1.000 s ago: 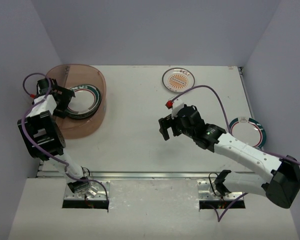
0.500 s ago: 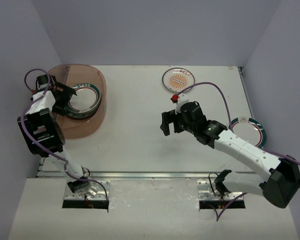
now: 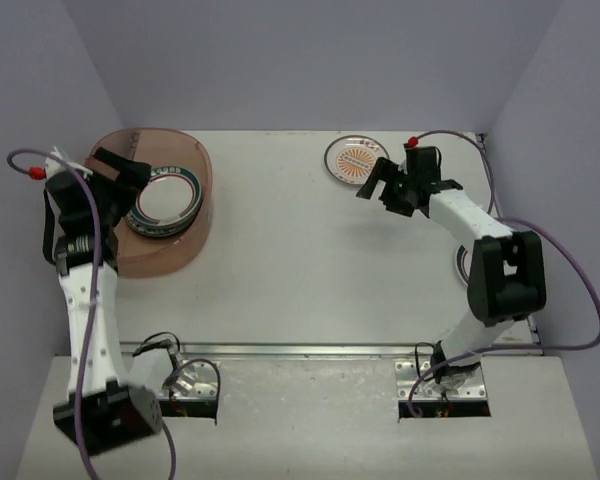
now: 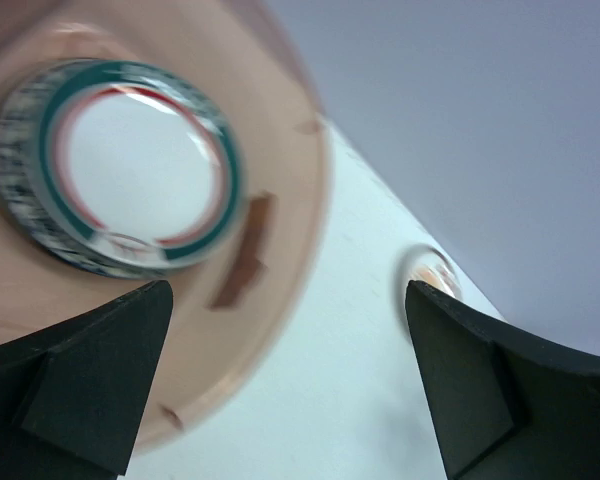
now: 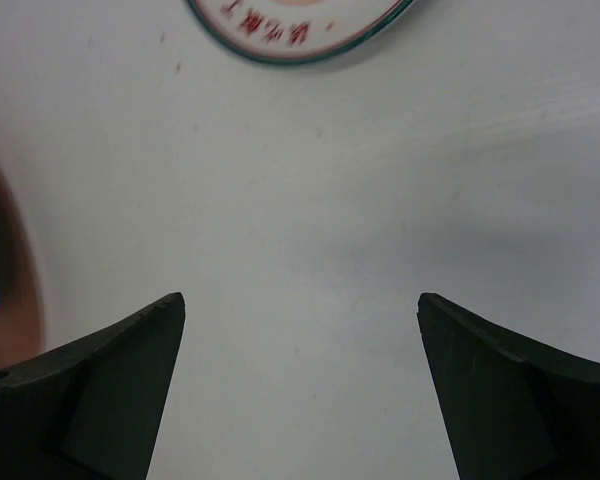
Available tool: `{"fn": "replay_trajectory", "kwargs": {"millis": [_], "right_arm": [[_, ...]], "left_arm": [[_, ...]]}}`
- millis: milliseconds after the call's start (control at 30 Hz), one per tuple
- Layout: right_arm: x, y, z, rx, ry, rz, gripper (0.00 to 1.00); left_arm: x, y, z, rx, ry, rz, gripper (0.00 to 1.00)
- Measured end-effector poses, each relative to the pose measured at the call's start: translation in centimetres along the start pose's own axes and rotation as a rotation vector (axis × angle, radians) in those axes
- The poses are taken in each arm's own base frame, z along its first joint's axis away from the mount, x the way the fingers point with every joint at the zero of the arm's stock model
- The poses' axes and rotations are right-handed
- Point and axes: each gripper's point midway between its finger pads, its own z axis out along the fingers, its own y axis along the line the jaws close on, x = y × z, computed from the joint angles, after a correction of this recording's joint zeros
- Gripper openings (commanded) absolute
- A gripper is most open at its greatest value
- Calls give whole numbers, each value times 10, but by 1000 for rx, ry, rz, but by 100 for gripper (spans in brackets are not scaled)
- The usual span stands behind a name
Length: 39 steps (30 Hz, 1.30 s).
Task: Place the plates into the plastic bin on the countertop
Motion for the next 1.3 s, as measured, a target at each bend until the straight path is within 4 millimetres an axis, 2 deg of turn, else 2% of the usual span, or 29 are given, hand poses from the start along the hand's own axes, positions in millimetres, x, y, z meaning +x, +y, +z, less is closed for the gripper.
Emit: {"fn": "replay_trajectory", "kwargs": {"millis": [100,133,200,267,367,400,433,533,567,700,733,767,900,1033,1100,1167,1233,1300], "right_arm": [[-28,-38,43,21,-16,152,99],[-34,-52,56,16,-16,201,99],[-38,-73,80,12,-2,287,99],[-48,-88,100,-14,1,377,94],[-78,-93,119,-68,-61,435,91],[-84,-94,125,-82,-73,452,87],[-90,-92,131,-101,-85,466,76],[-99,-89,146,-131,-86,501,56],[-102,-89,154,-138,-77,519,52],[-107,-87,181,-188,-31,568,9],[-102,-88,185,-195,-13,580,1],[-100,-88,185,-206,-4,582,0],[-91,-89,182,-225,-7,561,0],[-52,-84,133,-162,4,509,0],[-21,-73,92,-95,17,448,0],[0,-46,53,-79,31,320,0],[8,-4,20,-129,16,176,0],[14,47,-13,-284,11,68,0]], "left_arm": [[27,-56,-72,306,-40,109,100],[34,-66,-92,380,-52,141,100],[42,-70,-115,445,-65,198,100],[49,-61,-119,431,-58,245,100],[66,-40,-115,381,-23,300,100],[72,-33,-114,367,-13,312,100],[80,-25,-112,355,3,321,100],[95,-9,-109,327,45,340,100],[98,-7,-108,322,54,344,100],[102,-3,-107,318,62,357,100],[102,-3,-107,320,62,359,100],[103,-3,-107,321,63,360,100],[104,-4,-106,327,69,364,100],[117,-11,-101,378,155,374,100],[129,-21,-95,437,235,372,100],[145,-32,-89,498,341,356,100],[156,-43,-84,552,426,343,100],[166,-58,-80,586,494,349,100]]}}
